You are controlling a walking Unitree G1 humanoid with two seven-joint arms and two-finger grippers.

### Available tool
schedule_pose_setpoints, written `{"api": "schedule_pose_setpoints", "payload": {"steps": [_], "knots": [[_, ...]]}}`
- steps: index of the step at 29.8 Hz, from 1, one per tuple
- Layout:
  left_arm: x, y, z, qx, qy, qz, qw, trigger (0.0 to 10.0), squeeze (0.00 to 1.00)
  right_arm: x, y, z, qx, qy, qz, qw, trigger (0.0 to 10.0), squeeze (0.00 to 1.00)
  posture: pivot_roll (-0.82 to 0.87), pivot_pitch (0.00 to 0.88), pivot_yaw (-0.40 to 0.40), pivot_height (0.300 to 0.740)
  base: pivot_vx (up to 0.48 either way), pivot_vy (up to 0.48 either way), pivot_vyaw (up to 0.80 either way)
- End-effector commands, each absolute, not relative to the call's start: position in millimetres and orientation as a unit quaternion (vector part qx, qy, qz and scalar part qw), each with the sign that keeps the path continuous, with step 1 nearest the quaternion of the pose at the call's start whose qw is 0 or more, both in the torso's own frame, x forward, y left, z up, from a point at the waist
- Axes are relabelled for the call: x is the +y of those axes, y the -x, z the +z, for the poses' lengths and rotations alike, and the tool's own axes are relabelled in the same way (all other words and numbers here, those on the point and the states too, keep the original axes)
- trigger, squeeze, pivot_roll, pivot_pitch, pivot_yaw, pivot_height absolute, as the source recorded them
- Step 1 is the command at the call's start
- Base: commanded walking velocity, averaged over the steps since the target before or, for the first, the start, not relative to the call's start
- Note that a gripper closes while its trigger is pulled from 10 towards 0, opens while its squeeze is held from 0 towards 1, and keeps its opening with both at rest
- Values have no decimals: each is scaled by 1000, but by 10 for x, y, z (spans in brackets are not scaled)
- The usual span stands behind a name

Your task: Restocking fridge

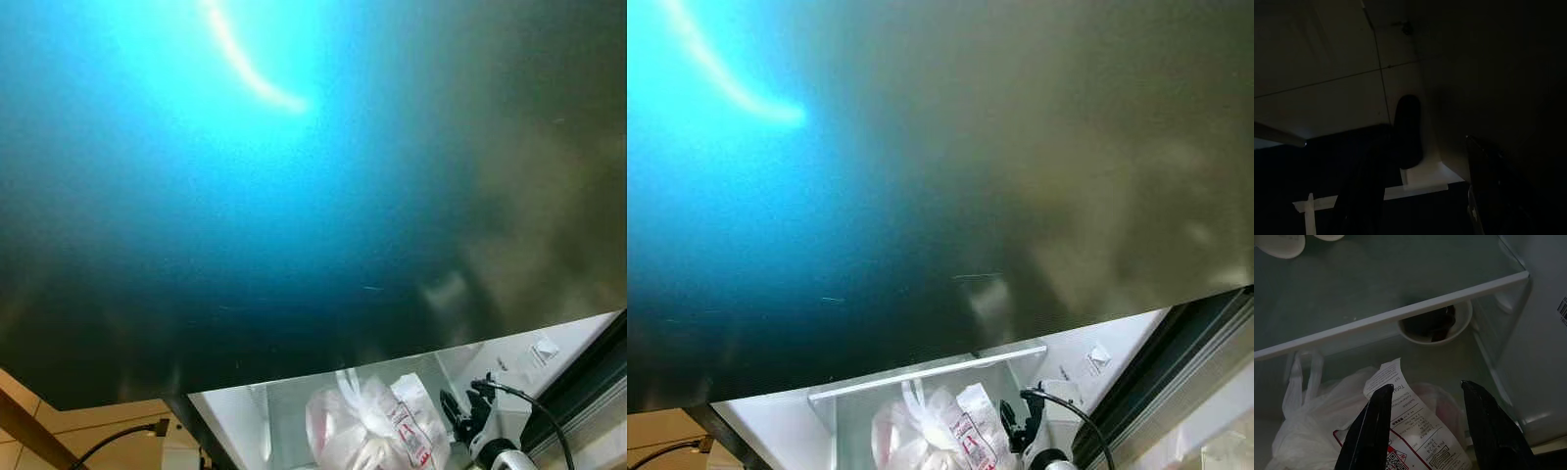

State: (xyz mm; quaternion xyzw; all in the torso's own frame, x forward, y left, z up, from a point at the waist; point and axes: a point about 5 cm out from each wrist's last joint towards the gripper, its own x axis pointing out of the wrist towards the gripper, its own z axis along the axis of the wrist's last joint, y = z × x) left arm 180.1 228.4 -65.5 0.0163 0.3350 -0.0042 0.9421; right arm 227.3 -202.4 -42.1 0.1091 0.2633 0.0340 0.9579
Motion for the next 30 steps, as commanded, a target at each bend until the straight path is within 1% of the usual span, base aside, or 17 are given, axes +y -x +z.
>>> {"api": "schedule_pose_setpoints", "payload": {"steps": [1,9,17,30], "knots": [[2324,-1767,-661,339,-23,-5,940,10000,0,-2021,-2243,-438,264,-110,30,958,10000,0,-7,39,17,672,0,0,0],[2316,-1764,-666,342,-22,-10,939,10000,0,-2040,-2245,-432,259,-104,22,960,10000,0,-18,28,25,672,0,0,0],[2301,-1781,-660,339,-22,-15,940,10000,0,-2043,-2225,-417,245,-126,38,961,10000,0,-25,20,29,672,0,0,0],[2222,-1823,-632,318,-17,-23,948,10000,0,-2036,-2234,-414,247,-124,46,960,10000,0,-27,17,22,732,0,0,0]]}}
